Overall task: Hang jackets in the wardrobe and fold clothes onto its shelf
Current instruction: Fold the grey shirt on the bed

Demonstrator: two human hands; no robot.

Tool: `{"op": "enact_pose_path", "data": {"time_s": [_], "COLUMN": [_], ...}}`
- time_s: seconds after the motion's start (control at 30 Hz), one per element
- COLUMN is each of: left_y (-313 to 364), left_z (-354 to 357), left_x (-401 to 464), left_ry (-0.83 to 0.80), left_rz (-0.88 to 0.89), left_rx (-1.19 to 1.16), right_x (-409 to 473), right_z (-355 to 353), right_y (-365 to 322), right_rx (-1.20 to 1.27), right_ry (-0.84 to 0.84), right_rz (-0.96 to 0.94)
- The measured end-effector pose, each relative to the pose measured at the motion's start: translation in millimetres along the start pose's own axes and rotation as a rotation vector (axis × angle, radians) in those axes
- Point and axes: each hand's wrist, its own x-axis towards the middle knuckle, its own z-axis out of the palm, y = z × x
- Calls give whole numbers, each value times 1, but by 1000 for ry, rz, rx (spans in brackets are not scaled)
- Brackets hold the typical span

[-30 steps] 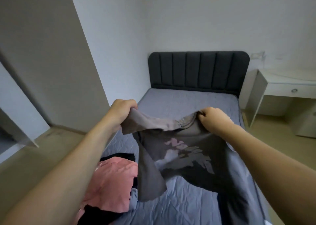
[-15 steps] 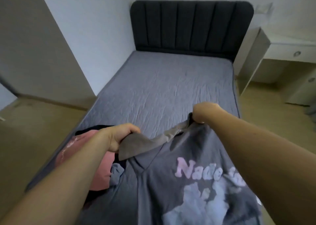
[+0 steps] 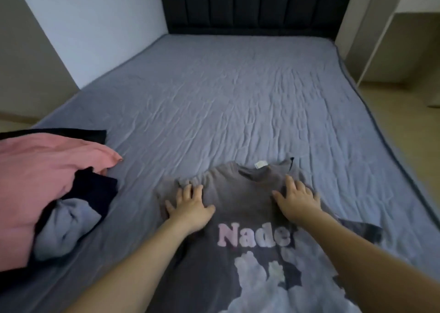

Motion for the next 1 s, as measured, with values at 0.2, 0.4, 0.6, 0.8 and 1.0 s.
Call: {"op": "enact_pose_path", "data": {"time_s": [0.2, 0.4, 0.6, 0.8, 1.0], "left_y": [-25, -20, -12, -37, 35], "left_z": [40, 32, -16, -66, -7], "left_x": [60, 77, 85, 105, 96], "left_ry": [212, 502, 790, 680, 265], "left_rz": [-142, 30, 307, -155, 94], "left_rx": [3, 145, 317, 667, 247], "right_x": [22, 35, 53, 73, 69], "right_z": [28, -9, -32, -40, -9], "right_y": [63, 61, 35, -1, 50], "right_rx": [293, 909, 1111, 1204, 129], "right_ry": [250, -235, -194, -80, -161], "right_rz": [166, 267, 58, -35, 45]}}
